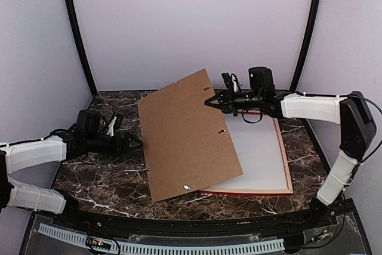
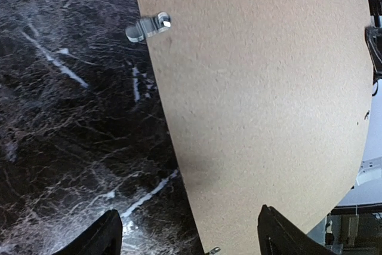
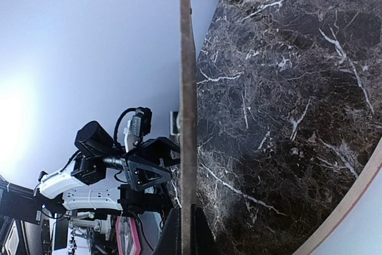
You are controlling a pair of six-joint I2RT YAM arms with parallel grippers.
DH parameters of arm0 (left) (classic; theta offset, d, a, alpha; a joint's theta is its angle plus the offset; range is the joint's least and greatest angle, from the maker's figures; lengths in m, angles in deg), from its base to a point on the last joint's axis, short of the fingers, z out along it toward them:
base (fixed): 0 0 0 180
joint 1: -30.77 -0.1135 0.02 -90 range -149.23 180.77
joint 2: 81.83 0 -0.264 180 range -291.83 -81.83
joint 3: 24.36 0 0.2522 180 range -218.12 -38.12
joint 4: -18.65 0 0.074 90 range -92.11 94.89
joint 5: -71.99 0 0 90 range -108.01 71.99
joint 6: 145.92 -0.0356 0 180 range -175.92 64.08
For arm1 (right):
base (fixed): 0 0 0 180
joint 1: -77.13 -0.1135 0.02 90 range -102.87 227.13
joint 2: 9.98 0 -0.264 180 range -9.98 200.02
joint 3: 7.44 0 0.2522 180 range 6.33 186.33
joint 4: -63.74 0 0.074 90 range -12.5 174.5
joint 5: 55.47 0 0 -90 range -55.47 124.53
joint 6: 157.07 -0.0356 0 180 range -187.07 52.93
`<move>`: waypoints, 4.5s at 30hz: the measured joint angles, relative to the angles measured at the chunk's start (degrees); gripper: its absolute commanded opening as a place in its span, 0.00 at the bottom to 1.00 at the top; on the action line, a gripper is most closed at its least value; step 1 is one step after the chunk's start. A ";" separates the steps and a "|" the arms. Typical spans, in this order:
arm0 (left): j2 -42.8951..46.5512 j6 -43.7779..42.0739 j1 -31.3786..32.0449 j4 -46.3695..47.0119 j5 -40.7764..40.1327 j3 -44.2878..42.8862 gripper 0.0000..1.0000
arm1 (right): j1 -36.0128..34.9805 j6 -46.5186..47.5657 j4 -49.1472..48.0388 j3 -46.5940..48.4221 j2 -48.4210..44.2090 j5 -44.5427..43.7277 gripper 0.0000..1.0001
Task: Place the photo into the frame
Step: Pick up the backboard from the center of the board, then move the frame body to the center of the board.
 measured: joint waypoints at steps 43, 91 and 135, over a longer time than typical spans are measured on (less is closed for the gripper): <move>-9.97 21.81 -1.09 43.50 23.37 5.68 0.24 | 4.09 -8.24 -15.58 -9.05 -4.63 3.54 0.00; 4.96 18.78 -0.57 21.33 26.38 -5.95 0.00 | 14.21 13.62 14.73 -14.84 -20.06 -14.75 0.77; 0.00 12.90 -0.87 6.01 21.22 -11.30 0.00 | 32.20 27.10 9.27 -27.41 -4.33 -12.66 0.71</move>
